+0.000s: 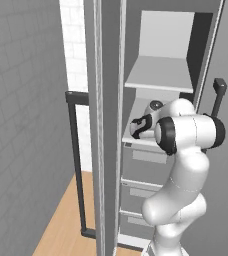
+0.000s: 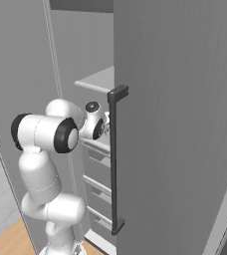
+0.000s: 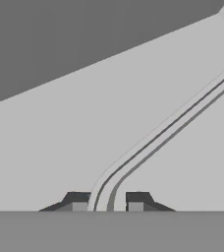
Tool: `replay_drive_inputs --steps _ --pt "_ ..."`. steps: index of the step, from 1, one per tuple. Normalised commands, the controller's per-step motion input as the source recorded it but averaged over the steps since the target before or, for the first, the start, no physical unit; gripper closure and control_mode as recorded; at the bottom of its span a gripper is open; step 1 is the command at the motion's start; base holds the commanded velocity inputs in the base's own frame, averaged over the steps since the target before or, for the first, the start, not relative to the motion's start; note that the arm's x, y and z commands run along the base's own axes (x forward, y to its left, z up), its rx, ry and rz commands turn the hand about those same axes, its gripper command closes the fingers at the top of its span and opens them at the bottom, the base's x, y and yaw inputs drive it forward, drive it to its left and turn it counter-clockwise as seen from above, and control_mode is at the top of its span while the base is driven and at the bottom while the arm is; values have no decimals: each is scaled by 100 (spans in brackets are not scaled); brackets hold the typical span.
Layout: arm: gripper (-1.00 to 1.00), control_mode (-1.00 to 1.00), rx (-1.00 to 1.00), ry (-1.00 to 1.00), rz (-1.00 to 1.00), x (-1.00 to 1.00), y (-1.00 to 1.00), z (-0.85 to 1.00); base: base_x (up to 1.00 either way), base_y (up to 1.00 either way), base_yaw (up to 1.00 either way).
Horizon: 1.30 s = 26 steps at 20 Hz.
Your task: Take the meat container that has the shrimp and place it on the second highest rack of the freezer. Then take the vegetable container that has the lemon wedge and eggplant and place it on the highest rack of the freezer.
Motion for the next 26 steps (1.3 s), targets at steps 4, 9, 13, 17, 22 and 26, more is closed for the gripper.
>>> replay_drive_inputs --steps 4,9,13,17,22,26 --pt "100 -100 0 -3 -1 29 -11 -8 0 0 0" --pt "100 -100 0 0 -1 28 -9 -4 0 0 0" --pt "100 -100 0 0 0 0 0 0 0 0 0" --pt "100 -100 0 0 0 0 0 0 0 0 0" --pt "-100 -100 0 0 0 0 0 0 0 0 0" --pt "-100 -100 0 0 0 0 0 0 0 0 0"
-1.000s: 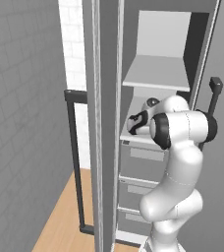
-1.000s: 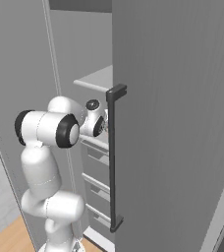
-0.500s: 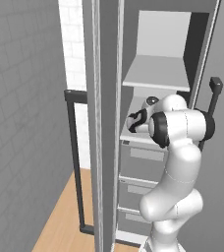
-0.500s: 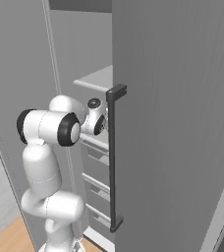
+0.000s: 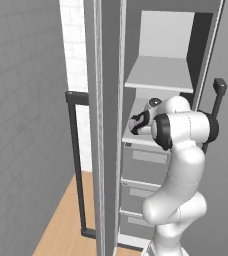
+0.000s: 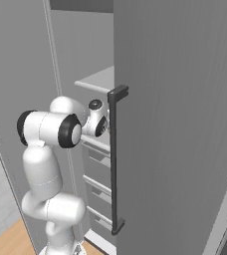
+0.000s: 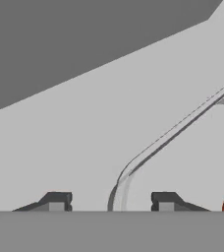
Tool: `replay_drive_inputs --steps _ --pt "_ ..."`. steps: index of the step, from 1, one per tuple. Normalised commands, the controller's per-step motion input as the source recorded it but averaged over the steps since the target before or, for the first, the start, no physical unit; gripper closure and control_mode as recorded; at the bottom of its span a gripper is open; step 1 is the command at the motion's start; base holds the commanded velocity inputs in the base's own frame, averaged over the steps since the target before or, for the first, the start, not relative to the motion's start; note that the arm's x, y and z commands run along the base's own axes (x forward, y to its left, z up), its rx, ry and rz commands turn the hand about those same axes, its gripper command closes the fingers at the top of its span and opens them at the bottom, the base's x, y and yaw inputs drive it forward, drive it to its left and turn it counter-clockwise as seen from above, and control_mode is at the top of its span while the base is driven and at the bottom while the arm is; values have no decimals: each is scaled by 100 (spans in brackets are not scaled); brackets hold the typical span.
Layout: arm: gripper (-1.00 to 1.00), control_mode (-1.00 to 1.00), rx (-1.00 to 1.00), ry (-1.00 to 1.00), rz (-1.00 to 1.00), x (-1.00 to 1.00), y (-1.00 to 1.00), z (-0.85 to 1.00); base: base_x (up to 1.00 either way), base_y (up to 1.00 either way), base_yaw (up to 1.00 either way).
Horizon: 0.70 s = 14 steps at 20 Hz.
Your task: Take the meat container that has the shrimp and place it on the second highest rack of the freezer. Then take the vegetable container that has the lemon wedge and eggplant and place it on the highest rack of the freezer.
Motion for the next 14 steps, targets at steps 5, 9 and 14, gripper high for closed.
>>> replay_drive_inputs --steps 5,9,14 --pt "-100 -100 0 0 0 0 0 0 0 0 0" --pt "-100 -100 0 -1 0 -6 0 1 0 0 0" --pt "-100 -100 8 -10 -5 -24 -9 11 0 0 0"
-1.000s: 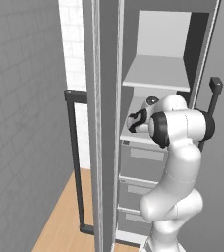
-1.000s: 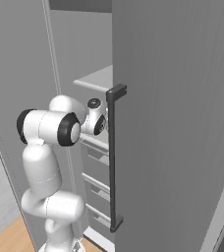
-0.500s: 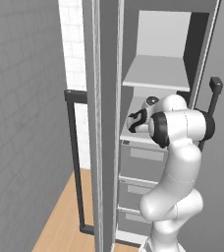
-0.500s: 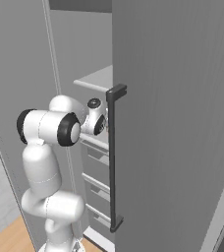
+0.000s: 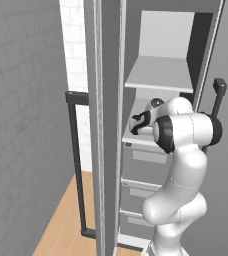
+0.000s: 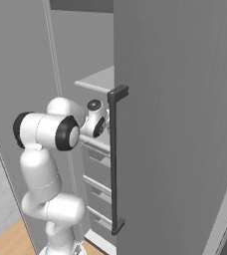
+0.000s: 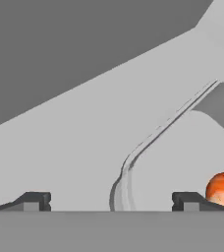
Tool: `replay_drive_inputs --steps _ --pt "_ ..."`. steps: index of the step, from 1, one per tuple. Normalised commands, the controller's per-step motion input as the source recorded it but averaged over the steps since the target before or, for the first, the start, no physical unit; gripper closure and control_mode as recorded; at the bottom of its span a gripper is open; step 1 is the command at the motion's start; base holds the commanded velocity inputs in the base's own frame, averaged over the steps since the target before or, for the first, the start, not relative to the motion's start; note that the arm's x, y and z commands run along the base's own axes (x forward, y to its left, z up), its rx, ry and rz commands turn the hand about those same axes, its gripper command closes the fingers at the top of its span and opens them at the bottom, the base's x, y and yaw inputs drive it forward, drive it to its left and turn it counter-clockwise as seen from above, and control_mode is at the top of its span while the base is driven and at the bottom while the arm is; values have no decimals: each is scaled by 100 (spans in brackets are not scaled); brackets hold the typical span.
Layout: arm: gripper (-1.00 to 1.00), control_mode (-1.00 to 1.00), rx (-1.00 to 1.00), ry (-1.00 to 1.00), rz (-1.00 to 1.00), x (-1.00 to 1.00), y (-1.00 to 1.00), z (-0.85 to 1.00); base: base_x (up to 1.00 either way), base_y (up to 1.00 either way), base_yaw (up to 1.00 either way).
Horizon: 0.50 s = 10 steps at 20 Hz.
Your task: Take the meat container that has the shrimp and place it on the second highest rack of the freezer. Then take the vegetable container that has the lemon wedge and eggplant and place it on the highest rack of the freezer.
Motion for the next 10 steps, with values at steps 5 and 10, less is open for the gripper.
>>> replay_drive_inputs --steps 5,10 --pt "-100 -100 10 -11 0 -26 -2 50 0 0 0" --pt "-100 -100 6 0 -4 -11 0 66 0 0 0"
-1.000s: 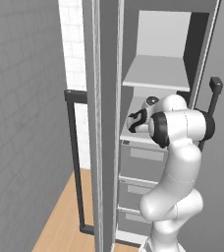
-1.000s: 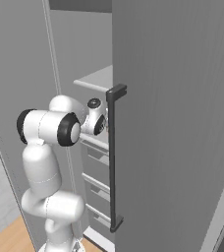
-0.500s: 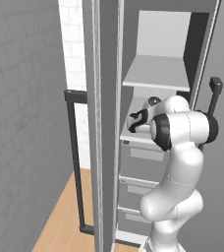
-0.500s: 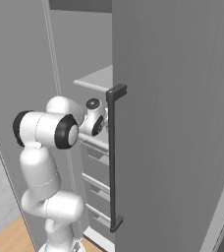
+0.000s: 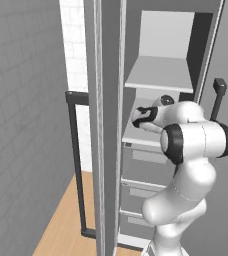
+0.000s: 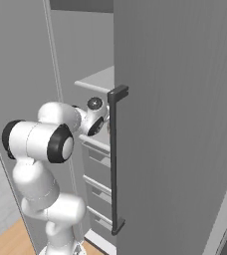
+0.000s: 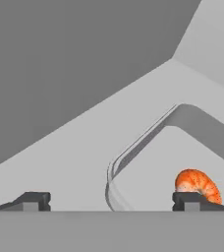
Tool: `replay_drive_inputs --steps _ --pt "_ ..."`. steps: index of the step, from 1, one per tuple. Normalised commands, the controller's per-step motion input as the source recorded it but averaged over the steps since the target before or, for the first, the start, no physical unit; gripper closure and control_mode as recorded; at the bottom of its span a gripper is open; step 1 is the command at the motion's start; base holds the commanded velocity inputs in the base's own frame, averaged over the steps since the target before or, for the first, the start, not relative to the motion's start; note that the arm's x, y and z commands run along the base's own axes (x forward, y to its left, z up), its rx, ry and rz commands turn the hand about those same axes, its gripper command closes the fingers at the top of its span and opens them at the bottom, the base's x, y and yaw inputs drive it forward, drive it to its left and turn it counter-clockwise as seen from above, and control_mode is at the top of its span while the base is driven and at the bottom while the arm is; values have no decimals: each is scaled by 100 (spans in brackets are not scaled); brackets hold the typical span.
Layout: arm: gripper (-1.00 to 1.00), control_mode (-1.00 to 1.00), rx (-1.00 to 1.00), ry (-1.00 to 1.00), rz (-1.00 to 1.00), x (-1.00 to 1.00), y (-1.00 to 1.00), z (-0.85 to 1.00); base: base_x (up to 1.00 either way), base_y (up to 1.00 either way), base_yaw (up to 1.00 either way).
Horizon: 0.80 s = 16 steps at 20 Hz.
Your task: Take the meat container that has the shrimp and place it on the second highest rack of the freezer. Then take the vegetable container that has the lemon wedge and eggplant and place it on the highest rack of the freezer.
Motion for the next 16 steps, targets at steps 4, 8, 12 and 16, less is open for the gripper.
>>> replay_drive_inputs --steps 4,8,12,16 --pt "-100 -100 1 4 -7 -32 0 44 0 0 0" --pt "-100 -100 0 8 -8 -72 4 16 0 0 0" --pt "-100 -100 0 12 -12 -73 32 23 0 0 0" --pt "-100 -100 2 10 -5 -60 44 52 0 0 0"
